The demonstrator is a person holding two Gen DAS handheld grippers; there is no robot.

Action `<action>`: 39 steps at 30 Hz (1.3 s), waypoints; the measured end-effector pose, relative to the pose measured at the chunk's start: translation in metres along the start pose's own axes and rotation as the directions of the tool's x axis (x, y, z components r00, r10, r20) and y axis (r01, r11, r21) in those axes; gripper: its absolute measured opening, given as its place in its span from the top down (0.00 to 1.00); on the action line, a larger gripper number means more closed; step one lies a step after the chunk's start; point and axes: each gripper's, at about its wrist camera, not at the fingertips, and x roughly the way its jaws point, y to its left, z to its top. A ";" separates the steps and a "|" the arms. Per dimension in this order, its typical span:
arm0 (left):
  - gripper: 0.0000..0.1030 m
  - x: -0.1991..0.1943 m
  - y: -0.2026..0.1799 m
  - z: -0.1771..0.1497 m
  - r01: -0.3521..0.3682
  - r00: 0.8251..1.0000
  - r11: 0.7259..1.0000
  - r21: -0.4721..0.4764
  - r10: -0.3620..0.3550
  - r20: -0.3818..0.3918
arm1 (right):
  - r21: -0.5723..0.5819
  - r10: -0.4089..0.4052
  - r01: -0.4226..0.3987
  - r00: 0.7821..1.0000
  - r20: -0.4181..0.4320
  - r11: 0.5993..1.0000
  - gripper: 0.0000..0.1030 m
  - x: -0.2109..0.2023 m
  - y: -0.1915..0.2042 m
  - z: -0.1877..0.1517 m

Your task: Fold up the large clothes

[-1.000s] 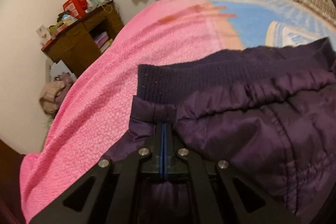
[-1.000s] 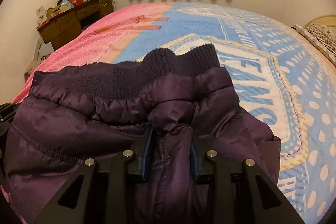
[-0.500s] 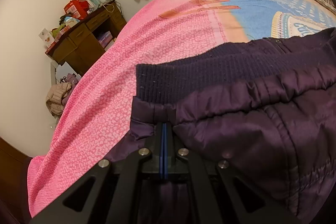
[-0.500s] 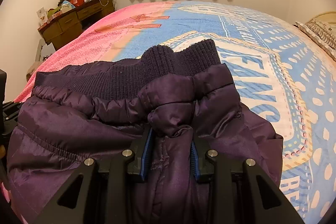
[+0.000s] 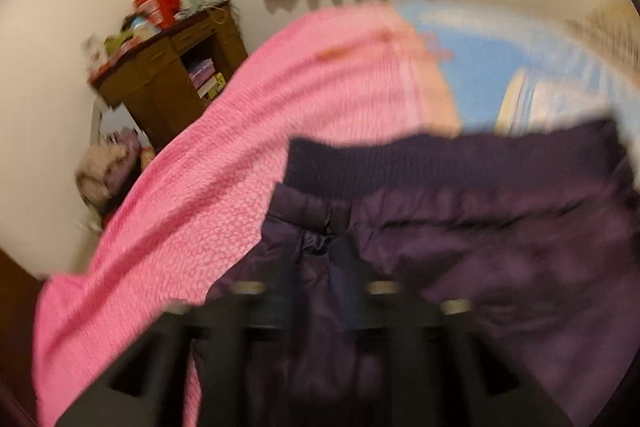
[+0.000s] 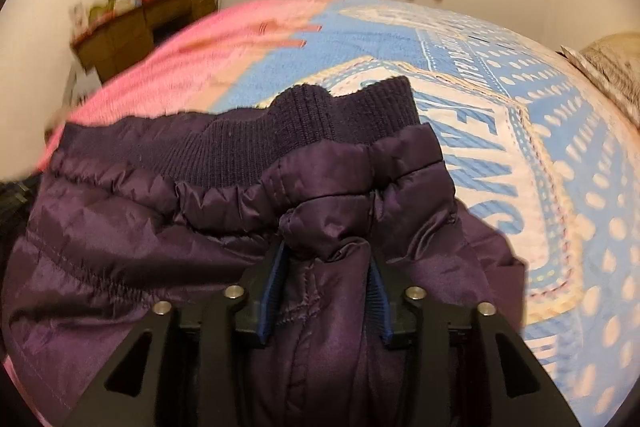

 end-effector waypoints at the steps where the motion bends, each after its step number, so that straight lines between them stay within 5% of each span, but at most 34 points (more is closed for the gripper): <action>1: 0.17 -0.017 0.004 0.001 0.008 0.999 0.999 -0.040 -0.006 0.049 | 0.023 -0.008 0.007 0.999 0.039 1.000 0.39 -0.016 -0.001 0.002; 2: 0.08 -0.033 0.002 0.002 0.022 0.994 0.999 -0.040 -0.017 0.108 | 0.040 0.044 -0.048 0.994 0.101 0.998 0.39 -0.035 0.001 0.003; 5: 0.07 -0.053 -0.026 0.003 0.034 0.984 0.997 0.072 -0.046 0.171 | 0.007 0.083 -0.086 0.980 0.181 0.996 0.25 -0.060 0.022 0.002; 8: 0.03 -0.043 -0.068 0.000 0.046 0.986 0.978 0.204 -0.076 0.145 | -0.113 0.172 -0.165 0.984 0.053 0.980 0.22 -0.033 0.064 -0.003; 10: 0.02 -0.018 -0.090 -0.005 -0.009 0.993 0.964 0.266 -0.022 0.115 | -0.146 0.114 -0.106 0.992 0.051 0.984 0.22 -0.015 0.070 -0.006; 12: 0.01 0.006 -0.091 -0.004 -0.049 0.996 0.968 0.246 0.028 0.087 | -0.070 0.141 -0.139 0.990 0.028 0.988 0.21 0.001 0.060 -0.002; 20: 0.00 0.059 -0.082 0.013 0.024 0.995 0.996 0.082 -0.016 -0.094 | -0.013 0.129 -0.129 0.992 -0.006 0.992 0.17 0.031 0.057 0.010; 24: 0.00 0.052 -0.085 0.004 -0.003 0.998 0.997 0.081 0.008 -0.068 | -0.028 0.123 -0.123 0.992 0.005 0.992 0.17 0.029 0.061 0.006; 31: 0.00 0.036 -0.068 -0.020 0.049 0.998 0.999 -0.019 -0.050 -0.038 | -0.047 0.137 -0.135 0.989 0.056 0.990 0.17 0.021 0.061 -0.010; 39: 0.00 0.045 -0.071 -0.009 0.045 0.997 0.999 -0.002 -0.046 -0.063 | -0.058 0.111 -0.107 0.991 0.078 0.993 0.16 0.024 0.066 -0.009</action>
